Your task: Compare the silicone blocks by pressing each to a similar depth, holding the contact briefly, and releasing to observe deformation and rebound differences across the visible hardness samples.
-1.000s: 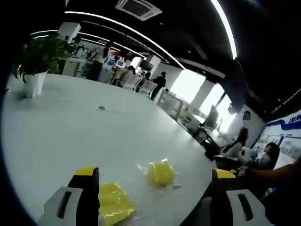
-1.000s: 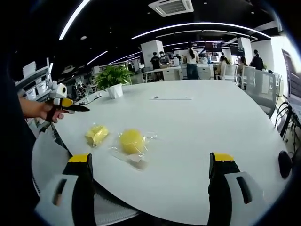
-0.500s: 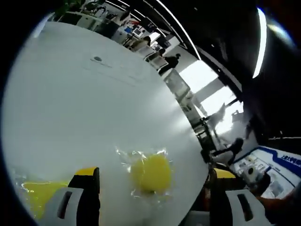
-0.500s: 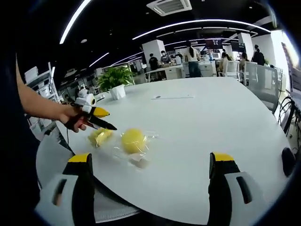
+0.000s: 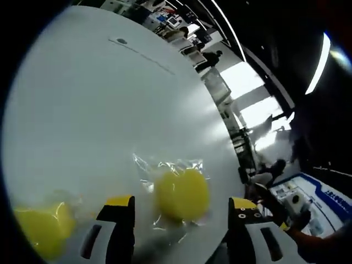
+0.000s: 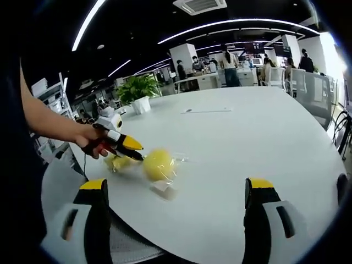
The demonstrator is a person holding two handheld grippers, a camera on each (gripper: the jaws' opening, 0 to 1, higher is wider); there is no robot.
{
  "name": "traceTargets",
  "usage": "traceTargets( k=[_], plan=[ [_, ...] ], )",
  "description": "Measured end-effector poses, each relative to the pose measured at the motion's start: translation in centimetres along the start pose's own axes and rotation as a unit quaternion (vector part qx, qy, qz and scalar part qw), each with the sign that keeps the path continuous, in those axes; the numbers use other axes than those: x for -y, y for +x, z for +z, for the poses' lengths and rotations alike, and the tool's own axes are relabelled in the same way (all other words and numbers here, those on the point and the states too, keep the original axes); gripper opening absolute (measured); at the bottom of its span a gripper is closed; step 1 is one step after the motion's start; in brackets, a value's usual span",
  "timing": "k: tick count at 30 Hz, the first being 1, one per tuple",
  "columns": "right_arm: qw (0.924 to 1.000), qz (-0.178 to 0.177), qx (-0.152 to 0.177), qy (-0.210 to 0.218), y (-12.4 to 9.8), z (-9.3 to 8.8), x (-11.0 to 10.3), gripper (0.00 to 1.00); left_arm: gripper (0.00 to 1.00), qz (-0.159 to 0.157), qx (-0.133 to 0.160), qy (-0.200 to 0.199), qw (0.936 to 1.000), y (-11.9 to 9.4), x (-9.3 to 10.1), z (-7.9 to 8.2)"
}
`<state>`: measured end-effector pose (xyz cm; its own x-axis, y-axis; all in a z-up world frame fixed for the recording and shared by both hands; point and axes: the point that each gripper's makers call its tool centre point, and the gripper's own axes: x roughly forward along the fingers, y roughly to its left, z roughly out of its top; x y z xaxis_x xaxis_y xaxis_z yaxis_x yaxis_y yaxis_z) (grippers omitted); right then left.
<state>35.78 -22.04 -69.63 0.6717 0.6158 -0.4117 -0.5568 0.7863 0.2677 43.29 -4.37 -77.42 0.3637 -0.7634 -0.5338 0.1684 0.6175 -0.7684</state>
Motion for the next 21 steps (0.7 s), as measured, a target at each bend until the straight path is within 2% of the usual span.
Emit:
traceTargets(
  k=[8,10,11,12,13,16,17,21],
  plan=[
    [1.0000,-0.006,-0.002,0.004,-0.3,-0.4,0.3,0.97,0.50,0.033,-0.014,0.014,0.9992,1.1,0.0,-0.6],
    [0.9999,-0.008,-0.006,0.005,-0.3,-0.7,0.5,0.97,0.44,0.061,-0.022,0.041,0.9971,1.3,-0.6,-0.8],
    [0.9999,-0.008,-0.007,0.005,-0.4,-0.7,0.4,0.97,0.34,0.089,-0.037,0.074,0.9926,1.2,-1.4,-1.2],
    [0.9999,-0.008,-0.007,0.004,-0.4,-0.7,0.4,0.97,0.34,0.078,-0.033,0.087,0.9926,1.4,-1.1,-1.0],
    [0.9999,-0.010,-0.009,-0.001,-0.4,-0.7,0.3,0.97,0.33,0.072,-0.029,0.066,0.9948,1.5,-0.5,-1.1],
    [0.9999,-0.010,-0.012,-0.004,-0.5,-0.8,0.2,0.96,0.26,0.077,-0.032,0.073,0.9939,1.9,-0.5,-1.3],
    [0.9999,-0.010,-0.012,-0.004,-0.5,-0.8,0.2,0.97,0.22,0.071,-0.033,0.072,0.9944,2.0,-0.3,-1.4],
    [0.9998,-0.010,-0.013,-0.005,-0.5,-0.9,0.0,0.97,0.11,0.084,-0.040,0.060,0.9939,1.7,-0.6,-1.3]
  ],
)
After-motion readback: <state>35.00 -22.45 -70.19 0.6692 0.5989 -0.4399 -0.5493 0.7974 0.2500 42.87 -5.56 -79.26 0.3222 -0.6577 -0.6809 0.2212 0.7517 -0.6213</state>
